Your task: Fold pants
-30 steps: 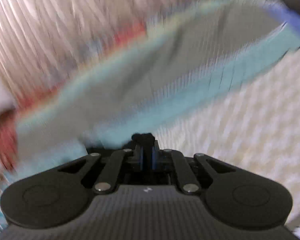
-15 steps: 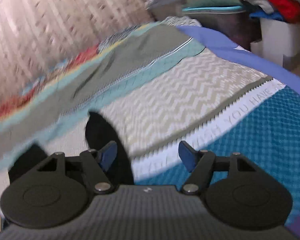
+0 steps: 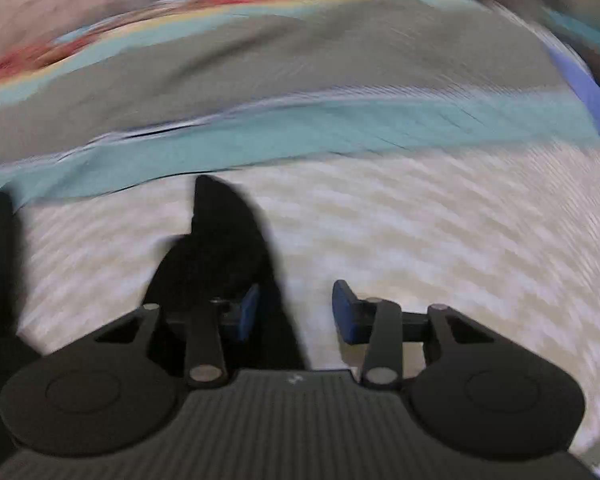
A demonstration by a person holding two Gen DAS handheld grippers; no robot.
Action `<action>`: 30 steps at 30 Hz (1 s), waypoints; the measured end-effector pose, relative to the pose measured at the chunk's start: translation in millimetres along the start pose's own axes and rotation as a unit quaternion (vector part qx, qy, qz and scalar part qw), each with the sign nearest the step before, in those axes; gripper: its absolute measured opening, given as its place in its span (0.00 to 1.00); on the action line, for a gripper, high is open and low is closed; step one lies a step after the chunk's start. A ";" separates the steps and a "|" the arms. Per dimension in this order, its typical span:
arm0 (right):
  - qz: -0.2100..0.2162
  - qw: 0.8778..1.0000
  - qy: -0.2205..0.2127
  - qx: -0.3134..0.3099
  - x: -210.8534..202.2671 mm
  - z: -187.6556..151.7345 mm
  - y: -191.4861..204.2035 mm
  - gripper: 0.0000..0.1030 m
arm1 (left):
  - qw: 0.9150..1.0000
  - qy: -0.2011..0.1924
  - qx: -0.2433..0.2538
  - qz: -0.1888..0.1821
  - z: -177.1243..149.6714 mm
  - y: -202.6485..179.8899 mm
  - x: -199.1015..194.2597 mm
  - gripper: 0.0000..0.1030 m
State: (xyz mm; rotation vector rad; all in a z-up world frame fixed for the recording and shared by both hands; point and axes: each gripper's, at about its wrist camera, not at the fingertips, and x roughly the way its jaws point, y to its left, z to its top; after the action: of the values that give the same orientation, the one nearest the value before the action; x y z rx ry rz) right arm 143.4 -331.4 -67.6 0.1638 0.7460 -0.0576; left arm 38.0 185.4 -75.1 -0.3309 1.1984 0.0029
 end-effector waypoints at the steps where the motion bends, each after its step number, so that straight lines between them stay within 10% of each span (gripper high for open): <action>1: 0.042 0.999 -0.001 0.009 -3.5 0.0 3.4 0.46 | 1.000 0.001 0.000 0.000 0.7 0.5 2.8 0.85; 4: 0.104 0.993 0.007 0.047 -4.2 1.1 1.1 0.66 | 1.000 0.002 0.005 0.001 2.8 -1.9 8.0 0.86; 9: 0.080 0.992 0.047 0.089 16.3 2.8 -19.0 0.64 | 1.000 -0.004 0.007 0.004 2.1 -5.3 12.0 0.87; 12: 0.077 0.989 0.048 0.116 9.0 9.3 -27.0 0.20 | 0.999 -0.020 0.020 0.029 1.1 -10.2 8.7 0.58; 16: -0.016 0.986 -0.048 0.160 -38.1 32.3 -64.0 0.16 | 0.999 -0.033 0.020 0.003 6.9 -10.0 -6.7 0.36; 21: -0.191 0.929 -0.189 0.254 -142.1 51.1 -166.6 0.16 | 0.997 -0.079 0.020 -0.008 15.9 -6.1 -34.7 0.31; 25: -0.247 0.899 -0.200 0.302 -201.2 31.3 -228.3 0.16 | 0.998 -0.054 0.006 -0.036 11.6 2.8 -33.2 0.29; 30: -0.264 0.893 -0.167 0.323 -232.4 -22.0 -244.7 0.16 | 0.998 -0.048 0.022 -0.036 2.0 5.5 -50.3 0.29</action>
State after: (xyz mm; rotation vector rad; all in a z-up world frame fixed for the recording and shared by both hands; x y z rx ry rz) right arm -68.8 -570.3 43.2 0.5673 0.3824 -0.8424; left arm 20.3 199.7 -29.9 -0.3321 1.0885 -0.0690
